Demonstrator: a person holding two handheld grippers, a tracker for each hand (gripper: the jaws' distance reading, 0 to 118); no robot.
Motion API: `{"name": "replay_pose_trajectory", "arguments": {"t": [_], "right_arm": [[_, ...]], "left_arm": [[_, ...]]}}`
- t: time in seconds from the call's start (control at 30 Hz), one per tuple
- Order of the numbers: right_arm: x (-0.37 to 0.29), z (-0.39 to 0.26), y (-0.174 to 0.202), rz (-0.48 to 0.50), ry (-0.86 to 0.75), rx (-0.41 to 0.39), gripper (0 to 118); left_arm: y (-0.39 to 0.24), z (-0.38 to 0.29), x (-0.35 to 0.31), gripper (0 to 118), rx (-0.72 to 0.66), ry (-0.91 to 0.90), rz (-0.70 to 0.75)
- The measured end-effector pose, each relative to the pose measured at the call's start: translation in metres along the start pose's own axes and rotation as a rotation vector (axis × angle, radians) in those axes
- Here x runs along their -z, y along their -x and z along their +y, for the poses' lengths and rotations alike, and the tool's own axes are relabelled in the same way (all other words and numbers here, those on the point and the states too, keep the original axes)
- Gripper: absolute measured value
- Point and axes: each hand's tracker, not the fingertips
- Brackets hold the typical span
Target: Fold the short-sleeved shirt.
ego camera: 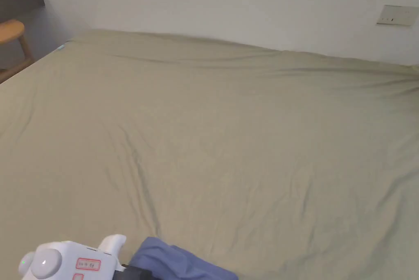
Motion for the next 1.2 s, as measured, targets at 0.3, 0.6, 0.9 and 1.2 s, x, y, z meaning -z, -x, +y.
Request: {"name": "replay_pose_trajectory", "arguments": {"t": [0.3,0.6,0.9,1.2], "right_arm": [[-0.003,0.036,0.031,-0.021,-0.083,-0.069,11],[-0.009,0.047,0.042,-0.077,-0.083,-0.125,11],[0.006,0.034,0.040,-0.084,-0.030,-0.111,11],[-0.037,0.068,0.028,-0.174,-0.168,-0.211,11]], "left_arm": [[0.152,0.012,-0.165,37,-0.247,-0.069,0.256],[0.238,0.001,-0.251,37,-0.426,-0.087,0.468],[0.221,-0.020,-0.244,100,-0.473,-0.179,0.486],[0.147,-0.026,-0.333,100,-0.352,-0.608,0.898]]}}
